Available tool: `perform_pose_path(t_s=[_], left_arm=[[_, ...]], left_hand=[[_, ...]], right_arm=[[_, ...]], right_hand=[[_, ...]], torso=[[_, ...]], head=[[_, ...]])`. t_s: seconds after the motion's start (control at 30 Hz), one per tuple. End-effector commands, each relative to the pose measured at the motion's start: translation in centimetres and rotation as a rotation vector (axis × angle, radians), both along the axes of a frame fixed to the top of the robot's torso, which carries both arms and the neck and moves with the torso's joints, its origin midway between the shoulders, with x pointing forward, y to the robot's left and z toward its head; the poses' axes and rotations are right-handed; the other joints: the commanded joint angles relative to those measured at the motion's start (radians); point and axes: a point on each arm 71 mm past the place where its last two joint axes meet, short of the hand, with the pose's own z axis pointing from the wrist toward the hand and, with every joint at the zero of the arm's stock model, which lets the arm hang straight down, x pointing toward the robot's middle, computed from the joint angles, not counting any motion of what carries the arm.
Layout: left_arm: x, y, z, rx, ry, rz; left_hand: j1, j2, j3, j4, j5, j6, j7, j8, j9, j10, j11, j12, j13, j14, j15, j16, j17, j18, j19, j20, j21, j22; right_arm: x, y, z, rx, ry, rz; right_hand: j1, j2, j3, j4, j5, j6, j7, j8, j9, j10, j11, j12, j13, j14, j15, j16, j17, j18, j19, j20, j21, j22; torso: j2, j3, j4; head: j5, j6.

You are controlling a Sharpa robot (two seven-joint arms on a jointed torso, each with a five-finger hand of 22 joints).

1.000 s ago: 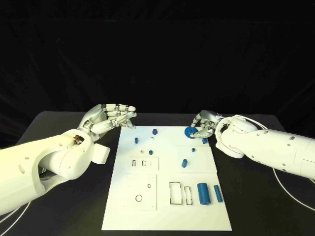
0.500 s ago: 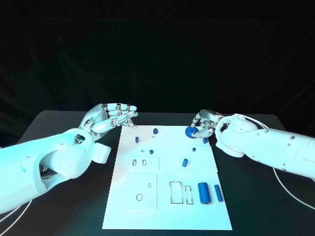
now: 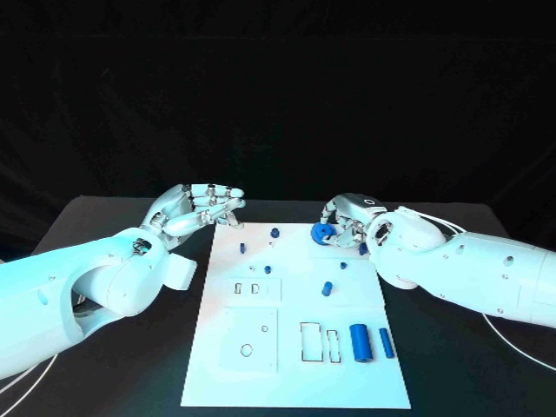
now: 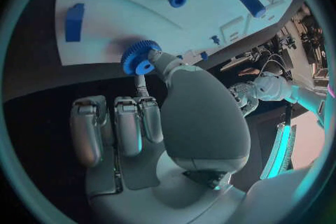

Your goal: Assemble the parts on the task board

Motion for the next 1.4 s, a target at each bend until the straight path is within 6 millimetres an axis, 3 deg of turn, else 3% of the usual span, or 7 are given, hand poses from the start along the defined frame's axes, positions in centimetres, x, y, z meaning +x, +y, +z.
perform_pose_path(t_s=[0.03,0.37,0.63,1.0,1.4], left_arm=[[0.0,-0.3,0.1,-0.009,-0.007,-0.025],[0.0,-0.6,0.1,-0.011,-0.005,-0.033],[0.0,-0.7,0.1,-0.01,-0.005,-0.036],[0.0,-0.8,0.0,-0.008,-0.002,-0.036],[0.1,-0.7,0.0,-0.007,-0.002,-0.034]], left_hand=[[0.004,0.009,-0.001,0.0,0.002,-0.003,0.005,-0.004,0.002,-0.006,0.0,-0.004,0.001,-0.008,0.002,0.005,0.001,0.007,-0.009,-0.001,0.005,0.001],[0.005,0.009,0.0,-0.001,0.002,-0.003,0.004,-0.004,0.002,-0.006,0.0,-0.004,0.001,-0.008,0.001,0.006,0.001,0.007,-0.01,-0.001,0.006,0.002],[0.007,0.01,0.001,-0.002,0.002,-0.003,0.004,-0.004,0.002,-0.006,0.0,-0.004,0.001,-0.009,0.001,0.007,0.002,0.007,-0.011,-0.001,0.007,0.003],[0.007,0.01,0.001,-0.002,0.002,-0.003,0.004,-0.004,0.002,-0.006,0.0,-0.004,0.001,-0.009,0.001,0.007,0.002,0.007,-0.011,-0.001,0.007,0.003],[0.009,0.011,0.002,-0.003,0.002,-0.003,0.004,-0.004,0.002,-0.006,0.0,-0.004,0.001,-0.01,0.001,0.008,0.003,0.007,-0.013,-0.001,0.01,0.005]], right_arm=[[-0.8,1.8,0.9,-0.025,-0.11,0.055],[-2.1,7.1,1.2,-0.019,-0.139,0.152],[-2.2,9.7,0.6,-0.02,-0.141,0.179],[-2.3,11.3,-0.9,-0.031,-0.11,0.191],[-2.0,11.2,-1.4,-0.054,-0.118,0.169]], right_hand=[[-0.016,0.004,0.0,0.007,-0.005,0.041,-0.031,0.003,0.027,0.033,-0.009,-0.004,0.18,0.083,-0.007,0.006,0.169,-0.017,0.094,-0.009,0.005,0.248],[-0.022,0.003,0.0,0.011,-0.011,0.037,-0.031,0.002,0.027,0.033,-0.009,-0.005,0.18,0.083,-0.007,0.006,0.168,-0.017,0.094,-0.009,0.005,0.248],[-0.022,0.006,0.004,0.013,-0.01,0.031,-0.03,-0.001,0.026,0.033,-0.009,-0.005,0.181,0.083,-0.007,0.006,0.168,-0.017,0.094,-0.009,0.005,0.248],[-0.024,0.005,0.004,0.014,-0.011,0.027,-0.029,-0.004,0.025,0.033,-0.008,-0.005,0.18,0.083,-0.006,0.006,0.168,-0.017,0.093,-0.009,0.003,0.246],[-0.029,0.0,0.004,0.016,-0.012,0.018,-0.025,-0.009,0.023,0.031,-0.005,-0.007,0.179,0.082,-0.004,0.005,0.166,-0.016,0.092,-0.008,0.001,0.245]], torso=[[0.0,-0.0002,0.0004],[0.002,-0.001,0.0009],[0.003,-0.0015,0.0021],[0.002,-0.0015,0.0024],[0.004,-0.0013,0.005]], head=[[0.004,0.0],[0.007,0.001],[0.007,-0.003],[0.013,-0.009],[0.016,-0.013]])
